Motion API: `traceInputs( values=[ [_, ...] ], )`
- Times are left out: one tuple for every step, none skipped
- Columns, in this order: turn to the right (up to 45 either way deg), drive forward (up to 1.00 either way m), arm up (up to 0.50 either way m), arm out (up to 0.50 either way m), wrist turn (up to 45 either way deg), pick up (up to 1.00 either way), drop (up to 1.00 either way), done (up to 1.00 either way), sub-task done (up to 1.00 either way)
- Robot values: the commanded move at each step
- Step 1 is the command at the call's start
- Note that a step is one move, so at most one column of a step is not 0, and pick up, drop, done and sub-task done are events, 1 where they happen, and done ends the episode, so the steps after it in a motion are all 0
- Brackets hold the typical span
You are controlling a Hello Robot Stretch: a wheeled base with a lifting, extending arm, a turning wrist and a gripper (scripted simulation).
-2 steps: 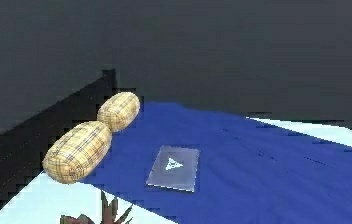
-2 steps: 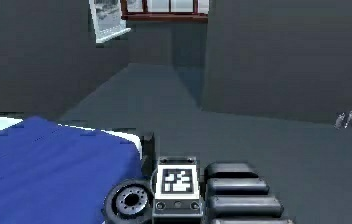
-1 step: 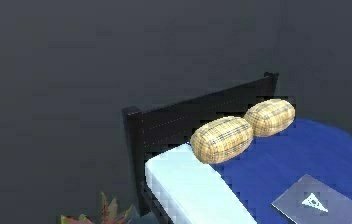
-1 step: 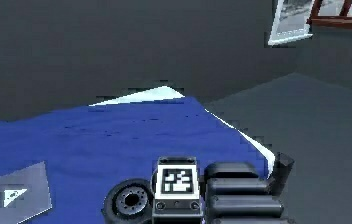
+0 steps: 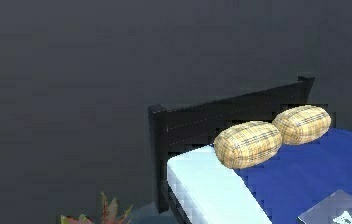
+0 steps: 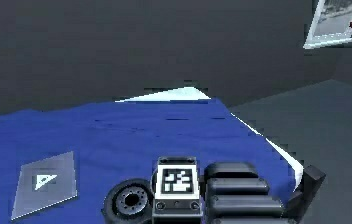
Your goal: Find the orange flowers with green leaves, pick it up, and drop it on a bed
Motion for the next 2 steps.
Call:
traceInputs(
  values=[
    [-3.0,0.0,0.0,0.0,0.0,0.0,0.0,0.0,0.0],
    [0.0,0.0,0.0,0.48,0.0,0.0,0.0,0.0,0.0]
  ],
)
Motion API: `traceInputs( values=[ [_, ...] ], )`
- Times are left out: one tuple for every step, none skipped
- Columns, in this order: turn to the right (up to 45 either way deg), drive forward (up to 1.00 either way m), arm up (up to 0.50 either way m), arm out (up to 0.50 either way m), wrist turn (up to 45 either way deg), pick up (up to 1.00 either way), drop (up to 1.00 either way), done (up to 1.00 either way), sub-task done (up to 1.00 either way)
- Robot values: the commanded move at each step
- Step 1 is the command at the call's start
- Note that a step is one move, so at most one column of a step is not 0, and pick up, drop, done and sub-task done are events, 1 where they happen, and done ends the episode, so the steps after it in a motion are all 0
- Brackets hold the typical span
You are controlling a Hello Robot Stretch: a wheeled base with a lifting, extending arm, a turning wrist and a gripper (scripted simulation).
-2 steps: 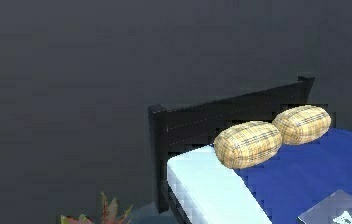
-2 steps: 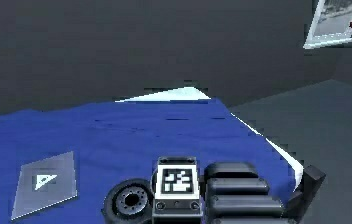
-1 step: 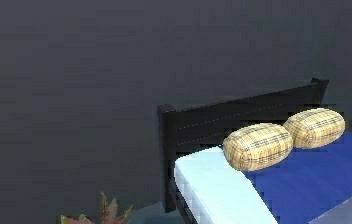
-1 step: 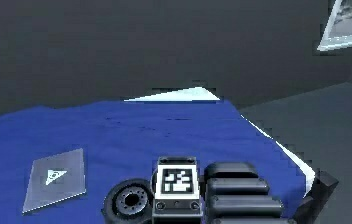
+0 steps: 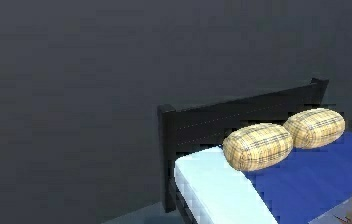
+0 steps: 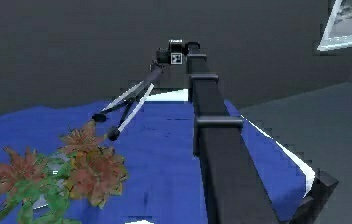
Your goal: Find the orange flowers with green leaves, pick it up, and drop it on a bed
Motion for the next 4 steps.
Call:
traceInputs(
  values=[
    [0.0,0.0,0.0,0.0,39.0,0.0,0.0,0.0,0.0],
    [0.0,0.0,-0.26,0.0,0.0,0.0,0.0,0.0,0.0],
    [0.0,0.0,-0.32,0.0,0.0,0.0,0.0,0.0,0.0],
    [0.0,0.0,0.0,0.0,0.0,0.0,1.0,0.0,0.0]
  ],
)
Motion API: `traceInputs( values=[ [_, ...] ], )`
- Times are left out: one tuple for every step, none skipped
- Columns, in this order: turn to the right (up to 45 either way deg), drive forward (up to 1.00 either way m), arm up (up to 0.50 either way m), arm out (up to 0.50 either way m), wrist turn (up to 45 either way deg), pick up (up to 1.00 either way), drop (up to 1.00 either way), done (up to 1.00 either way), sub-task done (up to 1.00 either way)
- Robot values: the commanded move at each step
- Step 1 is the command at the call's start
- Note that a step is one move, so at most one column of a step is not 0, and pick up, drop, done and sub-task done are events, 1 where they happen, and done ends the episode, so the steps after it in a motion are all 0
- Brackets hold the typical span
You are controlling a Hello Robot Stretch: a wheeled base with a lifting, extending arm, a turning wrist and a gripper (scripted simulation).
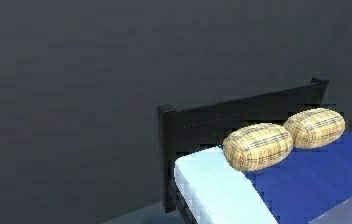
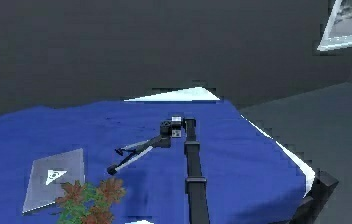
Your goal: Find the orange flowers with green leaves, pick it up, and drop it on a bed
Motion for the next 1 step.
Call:
traceInputs(
  values=[
    [0.0,0.0,0.1,0.0,0.0,0.0,0.0,0.0,0.0]
  ],
)
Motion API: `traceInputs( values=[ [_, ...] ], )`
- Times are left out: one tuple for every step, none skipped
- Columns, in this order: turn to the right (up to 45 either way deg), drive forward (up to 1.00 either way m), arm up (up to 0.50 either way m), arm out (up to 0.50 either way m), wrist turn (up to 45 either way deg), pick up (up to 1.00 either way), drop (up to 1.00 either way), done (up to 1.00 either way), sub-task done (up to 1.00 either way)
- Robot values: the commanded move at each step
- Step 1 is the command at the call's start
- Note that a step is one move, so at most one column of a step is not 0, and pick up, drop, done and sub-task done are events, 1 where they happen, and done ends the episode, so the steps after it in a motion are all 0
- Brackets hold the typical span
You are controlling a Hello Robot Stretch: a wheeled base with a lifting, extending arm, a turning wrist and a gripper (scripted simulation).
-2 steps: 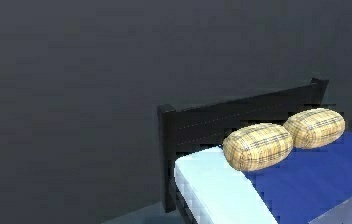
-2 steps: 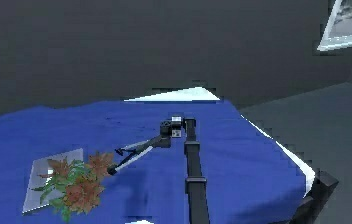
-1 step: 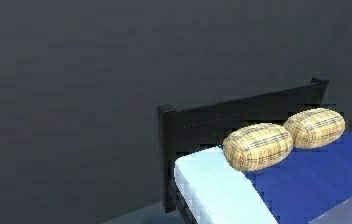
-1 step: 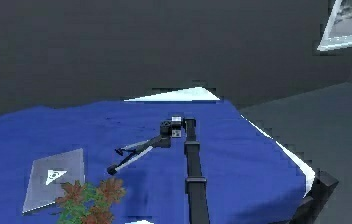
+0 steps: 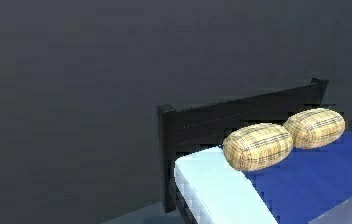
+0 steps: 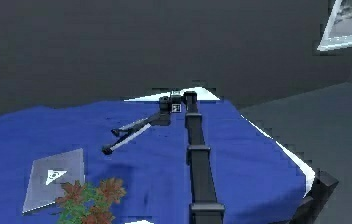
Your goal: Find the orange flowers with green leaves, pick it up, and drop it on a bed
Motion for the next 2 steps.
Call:
traceInputs(
  values=[
    [0.0,0.0,0.0,-0.08,0.0,0.0,0.0,0.0,0.0],
    [0.0,0.0,0.0,0.0,0.0,0.0,0.0,1.0,0.0]
  ],
)
